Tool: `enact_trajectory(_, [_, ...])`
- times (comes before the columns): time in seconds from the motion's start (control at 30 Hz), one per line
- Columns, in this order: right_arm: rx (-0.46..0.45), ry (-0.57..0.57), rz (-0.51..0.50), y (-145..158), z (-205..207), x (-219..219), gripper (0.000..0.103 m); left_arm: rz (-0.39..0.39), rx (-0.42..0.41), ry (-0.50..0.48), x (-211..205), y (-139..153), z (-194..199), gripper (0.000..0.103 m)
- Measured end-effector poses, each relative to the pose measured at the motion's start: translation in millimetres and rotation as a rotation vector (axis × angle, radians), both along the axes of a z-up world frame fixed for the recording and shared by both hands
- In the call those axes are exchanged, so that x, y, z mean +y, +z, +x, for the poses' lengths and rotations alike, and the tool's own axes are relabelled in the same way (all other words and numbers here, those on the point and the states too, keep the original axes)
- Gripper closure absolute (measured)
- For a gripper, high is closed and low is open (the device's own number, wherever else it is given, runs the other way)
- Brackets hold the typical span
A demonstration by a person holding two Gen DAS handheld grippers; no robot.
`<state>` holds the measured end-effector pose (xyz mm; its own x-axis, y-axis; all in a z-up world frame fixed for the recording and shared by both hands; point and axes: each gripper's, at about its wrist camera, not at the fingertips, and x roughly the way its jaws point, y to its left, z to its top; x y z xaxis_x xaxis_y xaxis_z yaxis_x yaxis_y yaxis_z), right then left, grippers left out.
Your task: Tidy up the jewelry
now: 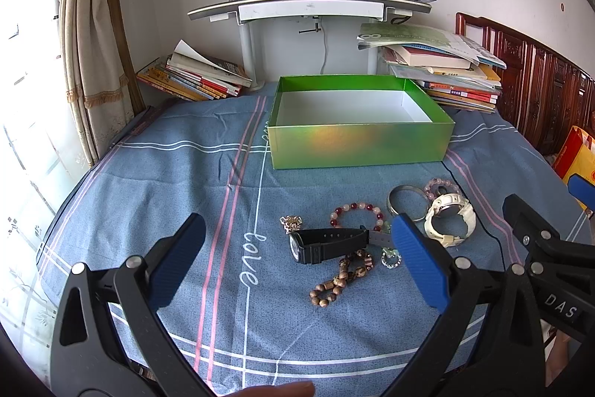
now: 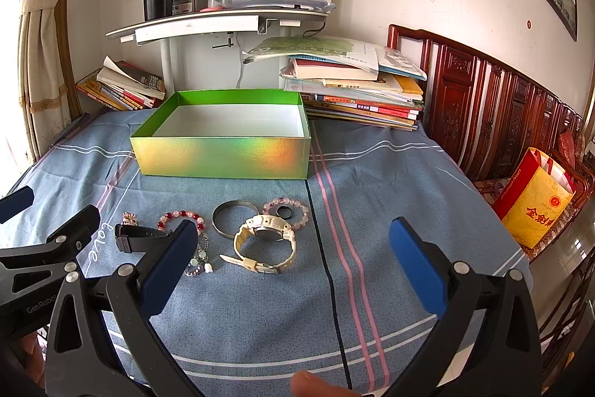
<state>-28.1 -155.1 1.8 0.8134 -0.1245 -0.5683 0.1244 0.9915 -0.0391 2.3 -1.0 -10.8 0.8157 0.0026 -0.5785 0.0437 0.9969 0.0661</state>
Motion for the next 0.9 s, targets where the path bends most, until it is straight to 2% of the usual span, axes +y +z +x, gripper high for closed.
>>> enact_trajectory(0.9, [0.006,0.000,0.002,-2.8,0.7,1.3,0.002,0.005,0.007,0.001,-0.6,-4.4,0.0,0.004])
